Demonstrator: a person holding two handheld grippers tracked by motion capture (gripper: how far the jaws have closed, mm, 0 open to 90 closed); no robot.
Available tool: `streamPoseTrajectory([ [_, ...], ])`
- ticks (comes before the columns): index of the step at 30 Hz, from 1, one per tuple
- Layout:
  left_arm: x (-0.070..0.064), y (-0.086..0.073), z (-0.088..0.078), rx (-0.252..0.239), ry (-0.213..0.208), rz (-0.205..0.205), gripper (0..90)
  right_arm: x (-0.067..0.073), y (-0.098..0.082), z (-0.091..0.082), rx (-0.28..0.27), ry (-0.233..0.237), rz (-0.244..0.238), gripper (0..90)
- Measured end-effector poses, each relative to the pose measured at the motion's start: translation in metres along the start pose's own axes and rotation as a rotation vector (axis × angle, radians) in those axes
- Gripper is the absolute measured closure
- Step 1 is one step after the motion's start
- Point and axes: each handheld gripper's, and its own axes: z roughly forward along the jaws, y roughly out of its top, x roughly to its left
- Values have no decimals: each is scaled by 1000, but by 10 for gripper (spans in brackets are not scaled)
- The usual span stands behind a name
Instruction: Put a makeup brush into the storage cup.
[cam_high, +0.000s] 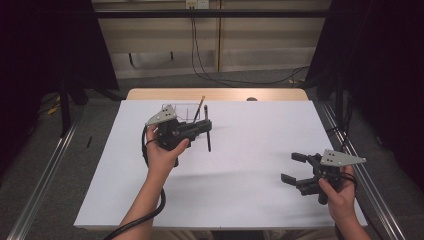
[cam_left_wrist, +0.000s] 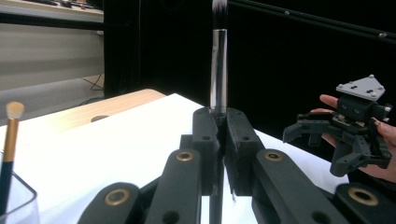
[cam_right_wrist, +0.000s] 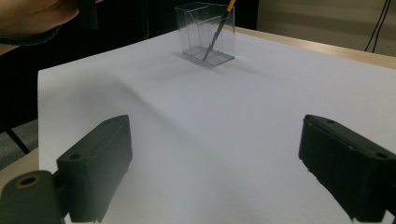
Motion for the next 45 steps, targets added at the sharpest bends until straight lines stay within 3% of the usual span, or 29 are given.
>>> streamPoseTrajectory([
  [45, 37, 33, 3, 17, 134, 38, 839, 1, 0, 0, 3, 9, -9, 96],
])
